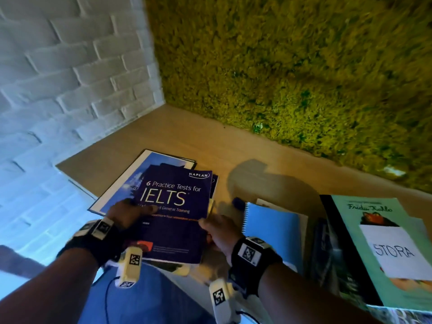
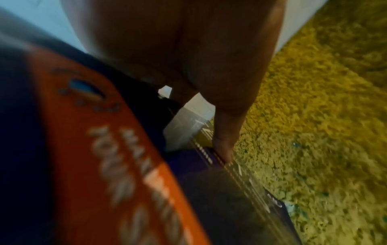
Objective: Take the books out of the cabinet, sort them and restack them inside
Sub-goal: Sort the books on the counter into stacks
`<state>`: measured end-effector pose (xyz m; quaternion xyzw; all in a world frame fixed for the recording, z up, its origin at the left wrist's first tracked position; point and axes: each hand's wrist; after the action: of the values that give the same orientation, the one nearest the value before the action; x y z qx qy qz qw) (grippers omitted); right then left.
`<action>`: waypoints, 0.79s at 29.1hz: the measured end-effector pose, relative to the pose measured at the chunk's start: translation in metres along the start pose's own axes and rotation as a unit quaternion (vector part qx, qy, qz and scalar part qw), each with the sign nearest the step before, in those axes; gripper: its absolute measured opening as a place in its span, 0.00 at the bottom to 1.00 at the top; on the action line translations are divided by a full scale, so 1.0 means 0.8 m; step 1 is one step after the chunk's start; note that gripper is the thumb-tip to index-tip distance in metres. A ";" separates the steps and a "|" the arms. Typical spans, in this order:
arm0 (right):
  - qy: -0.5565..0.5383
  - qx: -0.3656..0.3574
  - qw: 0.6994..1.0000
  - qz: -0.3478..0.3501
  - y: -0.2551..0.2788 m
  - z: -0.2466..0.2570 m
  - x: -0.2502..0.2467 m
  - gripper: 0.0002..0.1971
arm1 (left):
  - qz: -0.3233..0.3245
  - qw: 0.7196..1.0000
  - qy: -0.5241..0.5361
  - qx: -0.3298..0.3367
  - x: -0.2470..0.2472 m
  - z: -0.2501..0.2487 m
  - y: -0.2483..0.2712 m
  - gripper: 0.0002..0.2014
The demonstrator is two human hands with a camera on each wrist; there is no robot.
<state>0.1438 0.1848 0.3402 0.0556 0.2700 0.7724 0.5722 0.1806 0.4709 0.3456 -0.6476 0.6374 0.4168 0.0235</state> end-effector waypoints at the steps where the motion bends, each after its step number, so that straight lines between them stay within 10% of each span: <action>1: -0.012 0.008 1.000 -0.002 -0.011 -0.009 0.002 0.23 | 0.017 0.999 0.032 0.009 0.003 -0.006 0.005 0.30; 8: -0.054 -0.028 0.989 -0.131 -0.047 -0.061 0.006 0.44 | 0.061 0.993 0.042 0.096 0.034 -0.037 0.018 0.33; 13: -0.121 -0.077 0.980 -0.141 -0.004 -0.035 -0.008 0.35 | 0.116 0.984 0.030 0.132 0.043 -0.054 0.023 0.38; 19: -0.182 -0.048 0.975 -0.117 0.019 -0.028 -0.028 0.33 | 0.186 0.969 0.049 0.156 0.069 -0.077 0.039 0.17; 23: -0.196 -0.038 0.974 -0.107 0.021 -0.028 -0.029 0.34 | 0.156 0.968 -0.033 0.192 0.070 -0.072 0.016 0.32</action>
<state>0.1281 0.1519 0.3345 0.1547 0.1274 0.6905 0.6950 0.1902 0.3909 0.3574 -0.5094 0.7978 0.3058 0.1030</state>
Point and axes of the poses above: each hand's wrist, its own y-axis away from the middle knuckle, its own x-axis out of the palm, z = x × y, and after that the axes turned 4 degrees about z, right-handed
